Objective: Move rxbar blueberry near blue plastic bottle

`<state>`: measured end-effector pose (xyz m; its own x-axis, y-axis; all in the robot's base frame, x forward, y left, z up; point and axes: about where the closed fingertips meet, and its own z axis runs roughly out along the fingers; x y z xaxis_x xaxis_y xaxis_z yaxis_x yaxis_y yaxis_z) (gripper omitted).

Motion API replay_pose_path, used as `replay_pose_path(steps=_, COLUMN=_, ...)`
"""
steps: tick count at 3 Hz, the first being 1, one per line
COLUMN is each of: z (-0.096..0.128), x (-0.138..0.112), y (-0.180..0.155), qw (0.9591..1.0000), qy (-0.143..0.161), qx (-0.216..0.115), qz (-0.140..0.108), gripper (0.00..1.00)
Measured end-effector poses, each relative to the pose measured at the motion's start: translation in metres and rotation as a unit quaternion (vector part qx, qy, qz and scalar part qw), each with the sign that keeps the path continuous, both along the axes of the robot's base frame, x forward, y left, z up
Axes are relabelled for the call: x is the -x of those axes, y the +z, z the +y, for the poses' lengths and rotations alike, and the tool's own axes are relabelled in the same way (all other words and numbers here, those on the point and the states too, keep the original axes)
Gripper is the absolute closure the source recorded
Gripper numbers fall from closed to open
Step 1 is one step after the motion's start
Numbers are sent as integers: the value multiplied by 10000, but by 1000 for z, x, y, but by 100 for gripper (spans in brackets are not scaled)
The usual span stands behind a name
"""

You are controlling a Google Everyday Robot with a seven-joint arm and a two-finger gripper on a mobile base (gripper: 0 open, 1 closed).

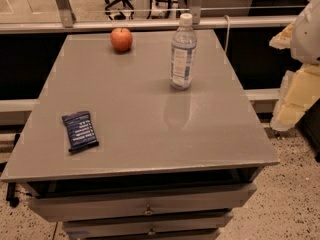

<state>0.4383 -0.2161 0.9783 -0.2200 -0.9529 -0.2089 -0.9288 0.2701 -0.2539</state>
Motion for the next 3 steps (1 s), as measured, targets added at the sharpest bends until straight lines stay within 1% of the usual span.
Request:
replay_pose_path(steps=1, z=5, x=-1, y=0, qw=10000, qy=18, qx=-52, qz=-60, gripper=0)
replay_pose_path(steps=2, z=39, x=-9, y=-12, qw=9990, qy=157, qx=-401, qz=-96, gripper=0)
replay_pose_path(steps=3, z=97, x=-20, y=-43, qw=9943, qy=283, qx=-1018, qz=-111, gripper=0)
